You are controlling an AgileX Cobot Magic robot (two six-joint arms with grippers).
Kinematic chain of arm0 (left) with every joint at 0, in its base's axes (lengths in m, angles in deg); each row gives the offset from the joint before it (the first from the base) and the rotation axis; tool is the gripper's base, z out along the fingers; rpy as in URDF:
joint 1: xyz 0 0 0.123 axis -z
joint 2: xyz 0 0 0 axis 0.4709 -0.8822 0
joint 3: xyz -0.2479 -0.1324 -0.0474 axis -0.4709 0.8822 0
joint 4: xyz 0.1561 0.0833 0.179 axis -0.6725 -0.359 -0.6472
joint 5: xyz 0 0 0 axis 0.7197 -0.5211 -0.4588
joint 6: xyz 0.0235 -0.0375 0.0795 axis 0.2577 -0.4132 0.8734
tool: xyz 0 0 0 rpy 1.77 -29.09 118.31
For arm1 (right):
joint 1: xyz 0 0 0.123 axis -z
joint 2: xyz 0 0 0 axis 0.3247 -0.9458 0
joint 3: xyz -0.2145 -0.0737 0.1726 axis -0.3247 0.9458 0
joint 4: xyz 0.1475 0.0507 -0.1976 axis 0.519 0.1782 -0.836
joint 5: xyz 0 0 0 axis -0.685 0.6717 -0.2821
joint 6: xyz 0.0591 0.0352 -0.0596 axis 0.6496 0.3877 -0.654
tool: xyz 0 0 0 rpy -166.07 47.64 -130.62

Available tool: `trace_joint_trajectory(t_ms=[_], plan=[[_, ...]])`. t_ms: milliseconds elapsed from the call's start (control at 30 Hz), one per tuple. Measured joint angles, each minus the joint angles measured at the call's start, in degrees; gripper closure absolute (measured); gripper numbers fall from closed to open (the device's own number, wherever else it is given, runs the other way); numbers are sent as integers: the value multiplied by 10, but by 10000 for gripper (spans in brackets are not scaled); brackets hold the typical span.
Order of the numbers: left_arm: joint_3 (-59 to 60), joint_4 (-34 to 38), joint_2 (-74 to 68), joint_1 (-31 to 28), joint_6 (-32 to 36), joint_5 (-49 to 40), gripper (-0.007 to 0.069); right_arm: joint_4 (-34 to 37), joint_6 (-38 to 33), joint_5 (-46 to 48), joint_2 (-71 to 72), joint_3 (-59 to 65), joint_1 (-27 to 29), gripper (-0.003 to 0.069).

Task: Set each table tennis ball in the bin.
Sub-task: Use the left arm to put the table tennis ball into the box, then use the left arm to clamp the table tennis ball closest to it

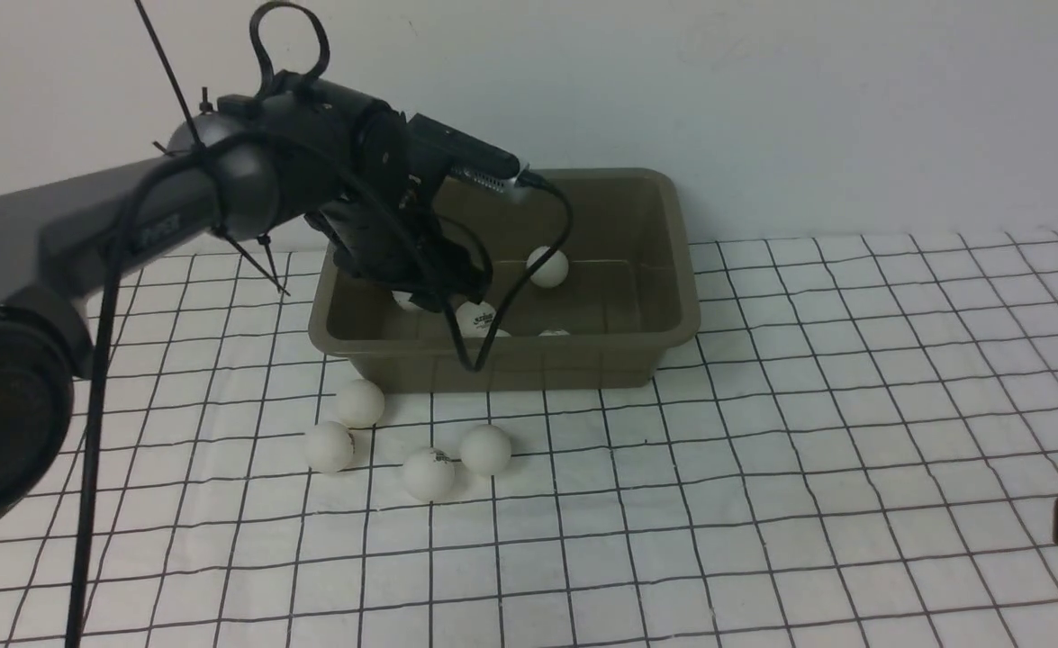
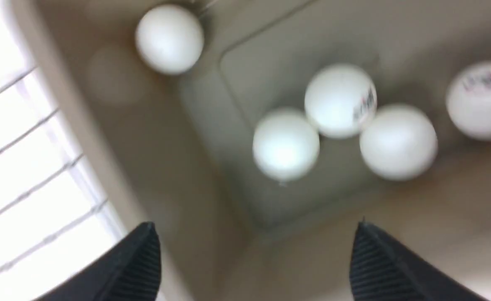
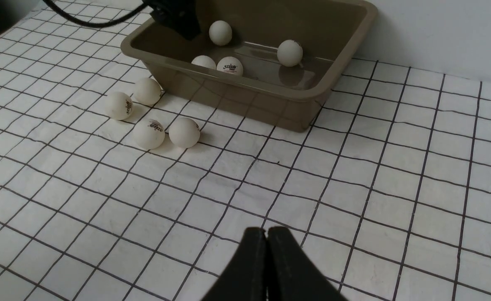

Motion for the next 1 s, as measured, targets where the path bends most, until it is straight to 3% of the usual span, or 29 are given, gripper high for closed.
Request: trace_joint_trajectory(t_ms=[267,567,800,1000], plan=[[-4,-11,68,0,7,-91,82,-15,0,0,0,0,0,669],[75,-11,126,-9,5,-93,82,-22,0,0,0,0,0,669],[247,-11,190,-29,-1,-18,82,-23,0,0,0,0,0,669],[394,2,226,-44,3,115,82,-24,-10,0,0,0,0,669]])
